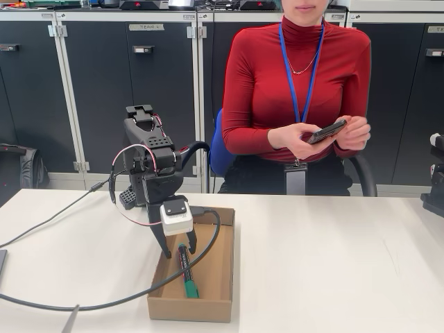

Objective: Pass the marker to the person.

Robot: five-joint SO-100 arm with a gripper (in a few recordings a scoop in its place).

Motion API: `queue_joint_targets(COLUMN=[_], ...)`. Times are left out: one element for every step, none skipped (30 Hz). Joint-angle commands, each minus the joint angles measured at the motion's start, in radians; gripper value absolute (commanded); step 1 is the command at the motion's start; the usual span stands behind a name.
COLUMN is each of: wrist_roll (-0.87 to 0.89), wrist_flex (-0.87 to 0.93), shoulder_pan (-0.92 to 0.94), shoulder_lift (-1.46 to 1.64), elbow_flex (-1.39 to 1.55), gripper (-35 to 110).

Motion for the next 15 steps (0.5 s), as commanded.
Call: queue_joint_targets(wrist_roll=[-0.006,-0.006,-0.006,-0.008,-0.009,-0.011,-0.011,-0.006,0.000,0.012,0.018,0.029,0.044,0.055,0.066], wrist_flex=[-0.032,-0.038,-0.044,-0.048,-0.049,-0.049,-0.046,-0.041,-0.031,-0.021,-0.012,-0.005,0.000,0.008,0.012], shoulder_pan=[0.014,0.014,0.014,0.011,0.008,0.002,-0.008,-0.017,-0.028,-0.037,-0.049,-0.060,-0.071,-0.081,-0.091], shoulder_lift=[-0.017,-0.028,-0.038,-0.049,-0.058,-0.063,-0.063,-0.063,-0.061,-0.060,-0.060,-0.060,-0.060,-0.064,-0.069], elbow_flex=[-0.057,-0.058,-0.060,-0.060,-0.060,-0.060,-0.057,-0.054,-0.052,-0.052,-0.052,-0.052,-0.052,-0.058,-0.066], gripper=[26,26,26,26,26,26,26,26,26,26,26,26,26,26,26])
